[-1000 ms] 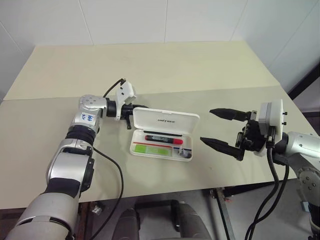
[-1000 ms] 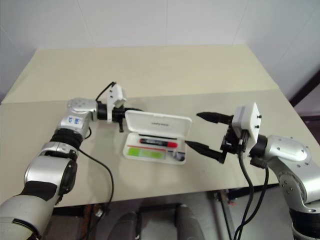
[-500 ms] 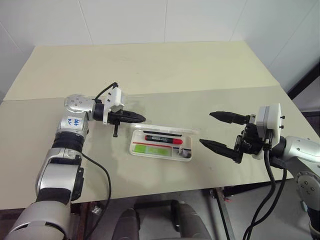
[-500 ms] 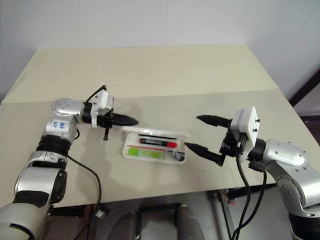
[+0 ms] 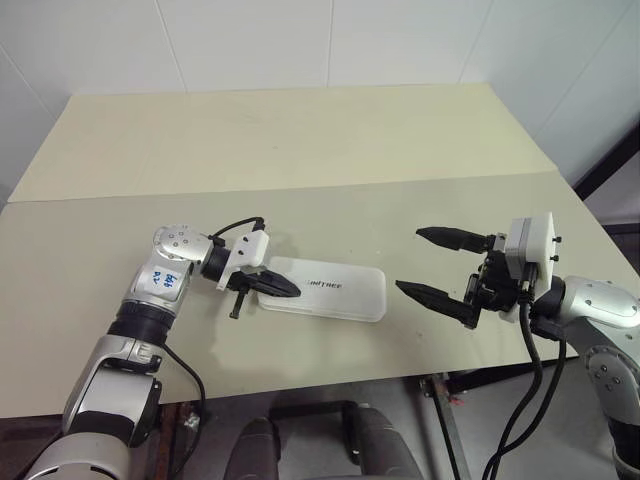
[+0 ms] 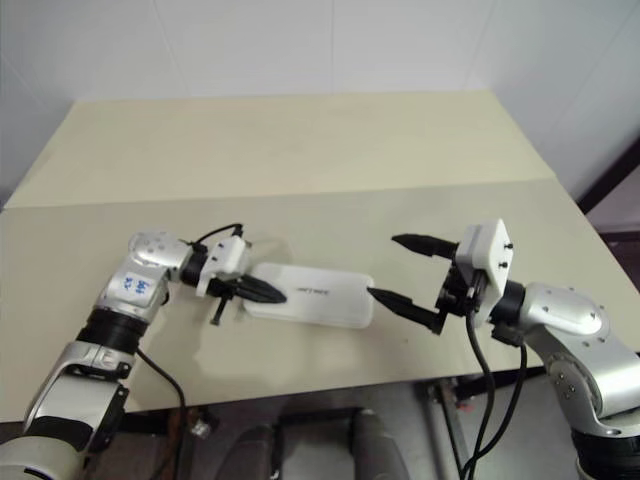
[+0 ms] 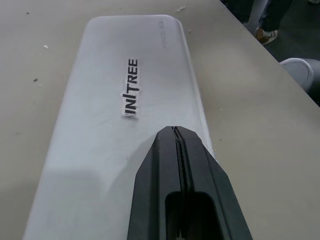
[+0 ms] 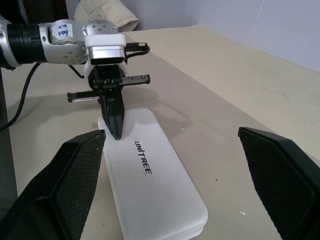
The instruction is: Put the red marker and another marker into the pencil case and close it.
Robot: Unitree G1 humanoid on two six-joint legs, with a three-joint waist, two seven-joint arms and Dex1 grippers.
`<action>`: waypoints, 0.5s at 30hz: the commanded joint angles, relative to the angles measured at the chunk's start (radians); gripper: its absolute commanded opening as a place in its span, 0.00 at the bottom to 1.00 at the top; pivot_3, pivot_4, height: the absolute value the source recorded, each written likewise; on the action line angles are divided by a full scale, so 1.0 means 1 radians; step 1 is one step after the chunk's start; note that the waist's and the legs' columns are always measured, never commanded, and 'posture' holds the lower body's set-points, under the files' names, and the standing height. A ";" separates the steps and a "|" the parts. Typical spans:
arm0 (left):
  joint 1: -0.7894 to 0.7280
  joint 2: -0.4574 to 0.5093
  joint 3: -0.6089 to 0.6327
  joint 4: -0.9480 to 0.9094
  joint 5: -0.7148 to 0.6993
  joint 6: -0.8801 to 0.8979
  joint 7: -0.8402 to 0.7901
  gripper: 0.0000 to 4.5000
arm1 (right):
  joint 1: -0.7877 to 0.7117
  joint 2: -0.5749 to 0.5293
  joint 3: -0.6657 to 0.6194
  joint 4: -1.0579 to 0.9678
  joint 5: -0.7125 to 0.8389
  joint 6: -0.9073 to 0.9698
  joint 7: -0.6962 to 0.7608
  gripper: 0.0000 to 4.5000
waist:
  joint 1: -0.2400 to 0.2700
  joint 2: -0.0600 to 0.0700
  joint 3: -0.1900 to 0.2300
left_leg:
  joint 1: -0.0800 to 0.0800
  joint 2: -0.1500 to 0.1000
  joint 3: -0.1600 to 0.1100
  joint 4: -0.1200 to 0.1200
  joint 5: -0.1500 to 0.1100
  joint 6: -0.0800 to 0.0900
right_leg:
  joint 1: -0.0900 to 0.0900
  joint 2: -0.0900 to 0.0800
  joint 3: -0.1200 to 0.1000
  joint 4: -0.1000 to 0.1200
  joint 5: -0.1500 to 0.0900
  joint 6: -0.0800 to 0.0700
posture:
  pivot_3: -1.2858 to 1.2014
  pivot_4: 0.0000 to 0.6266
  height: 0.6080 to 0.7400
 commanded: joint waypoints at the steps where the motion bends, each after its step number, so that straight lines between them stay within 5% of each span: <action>1: 0.038 0.018 -0.056 -0.016 0.075 0.010 0.045 0.00 | 0.006 0.005 -0.013 -0.040 0.000 -0.016 -0.013 1.00 | 0.000 0.001 0.000 | 0.002 0.000 0.000 0.000 0.000 0.000 | 0.002 0.000 0.000 0.000 0.000 -0.001 | 0.52 0.24 1.00; 5: 0.028 0.011 -0.051 -0.003 0.074 0.038 0.101 0.00 | 0.012 0.008 -0.014 -0.046 0.003 -0.016 -0.020 1.00 | -0.005 0.001 -0.001 | 0.016 0.000 0.000 -0.003 0.000 0.000 | 0.018 0.000 0.000 -0.008 -0.002 -0.006 | 0.52 0.24 1.00; 12: -0.033 -0.002 0.106 -0.075 -0.114 0.145 0.128 0.00 | -0.020 -0.005 0.001 -0.002 -0.005 -0.025 0.013 1.00 | -0.029 0.002 -0.001 | 0.016 0.002 -0.002 -0.004 0.000 0.000 | 0.029 0.001 -0.001 -0.037 0.013 -0.007 | 0.52 0.24 1.00; 15: -0.023 0.044 0.159 -0.126 -0.165 0.184 0.116 0.14 | -0.042 -0.012 0.005 0.034 -0.015 -0.034 0.041 1.00 | -0.032 0.002 -0.001 | 0.012 0.002 0.000 -0.005 -0.003 0.003 | 0.025 0.000 -0.001 -0.036 0.012 -0.005 | 0.52 0.24 1.00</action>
